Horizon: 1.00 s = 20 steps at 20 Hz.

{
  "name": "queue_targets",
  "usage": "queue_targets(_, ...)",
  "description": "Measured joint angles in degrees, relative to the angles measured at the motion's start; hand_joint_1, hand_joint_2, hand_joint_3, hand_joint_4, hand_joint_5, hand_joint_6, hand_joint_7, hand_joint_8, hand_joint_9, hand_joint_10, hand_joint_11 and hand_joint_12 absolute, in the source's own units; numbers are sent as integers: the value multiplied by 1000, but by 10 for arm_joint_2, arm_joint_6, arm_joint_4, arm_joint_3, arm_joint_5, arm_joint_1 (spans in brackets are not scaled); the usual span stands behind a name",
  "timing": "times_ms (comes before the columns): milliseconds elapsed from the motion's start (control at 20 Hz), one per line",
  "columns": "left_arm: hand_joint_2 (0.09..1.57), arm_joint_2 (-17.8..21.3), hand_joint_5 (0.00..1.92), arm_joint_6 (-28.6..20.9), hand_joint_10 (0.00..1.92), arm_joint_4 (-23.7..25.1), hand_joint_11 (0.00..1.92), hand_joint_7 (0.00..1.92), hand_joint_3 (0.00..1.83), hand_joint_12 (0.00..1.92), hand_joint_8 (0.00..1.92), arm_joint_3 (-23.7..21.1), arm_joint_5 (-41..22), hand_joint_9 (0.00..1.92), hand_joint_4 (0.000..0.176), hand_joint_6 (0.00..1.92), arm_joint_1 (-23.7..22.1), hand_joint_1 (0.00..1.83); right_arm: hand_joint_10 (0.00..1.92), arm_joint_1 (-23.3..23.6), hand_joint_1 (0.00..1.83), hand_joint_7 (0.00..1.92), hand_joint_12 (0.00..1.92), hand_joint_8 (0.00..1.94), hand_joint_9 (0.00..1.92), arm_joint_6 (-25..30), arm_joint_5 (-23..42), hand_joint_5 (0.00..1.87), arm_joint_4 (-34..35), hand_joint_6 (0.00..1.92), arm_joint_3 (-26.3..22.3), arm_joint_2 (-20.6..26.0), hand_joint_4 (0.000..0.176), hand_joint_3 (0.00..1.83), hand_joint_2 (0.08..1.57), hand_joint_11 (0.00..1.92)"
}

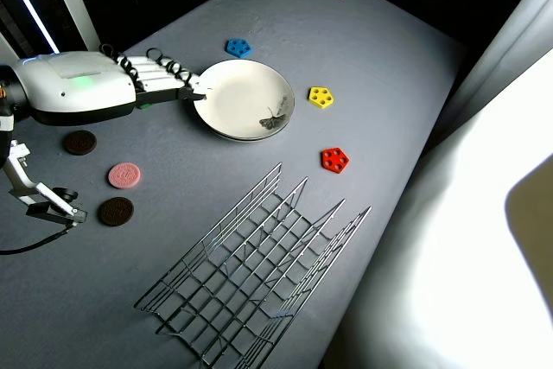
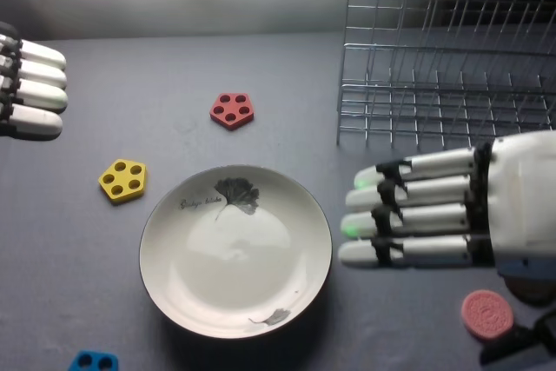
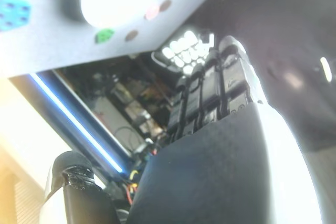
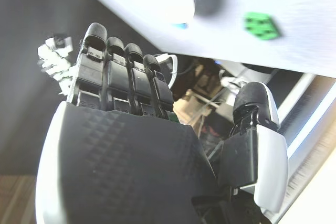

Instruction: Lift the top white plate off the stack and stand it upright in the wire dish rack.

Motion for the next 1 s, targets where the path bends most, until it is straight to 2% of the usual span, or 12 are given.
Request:
queue_targets(150, 845, 0, 50, -1, 8, -1, 51, 73, 0, 103, 10, 4, 0, 56, 0, 9, 0, 145, 0, 0, 274, 41, 213, 0, 57, 0, -1, 27, 8, 0, 0, -6, 0, 3, 1067, 32)
queue_targets(300, 846, 0, 36, -2, 0, -2, 16, 41, 0, 87, 0, 6, 0, 29, 0, 1, 0, 145, 5, 0, 332, 46, 204, 6, 54, 0, -1, 42, 11, 6, 0, -7, 0, 0, 1059, 31)
queue_targets(350, 845, 0, 35, -2, 5, -2, 25, 43, 0, 91, 2, 6, 0, 39, 0, 0, 0, 151, 1, 0, 288, 17, 194, 1, 29, -1, -2, 9, 11, 2, 0, -7, 0, 3, 1071, 16)
queue_targets(650, 844, -6, 21, 17, 1, 27, 17, 35, 0, 87, 1, -3, 17, 15, 0, 2, 16, 174, 7, -14, 292, 50, 194, 5, 68, -56, 0, 35, 42, 4, 3, -9, 0, 1, 1064, 43)
queue_targets(850, 841, -5, 42, 32, 14, 34, 59, 64, 0, 106, 10, -56, 53, 56, 0, 8, 16, 167, 3, -25, 299, 47, 185, 1, 64, -71, -4, 38, 66, 3, -5, -6, 0, 0, 1058, 35)
queue_targets(1000, 844, 2, 44, 48, 9, 69, 47, 65, 1, 101, 6, -115, 85, 58, 0, 6, 16, 139, 2, -26, 295, 55, 186, 3, 67, -72, -5, 37, 113, 1, -6, -6, 0, 0, 1061, 47)
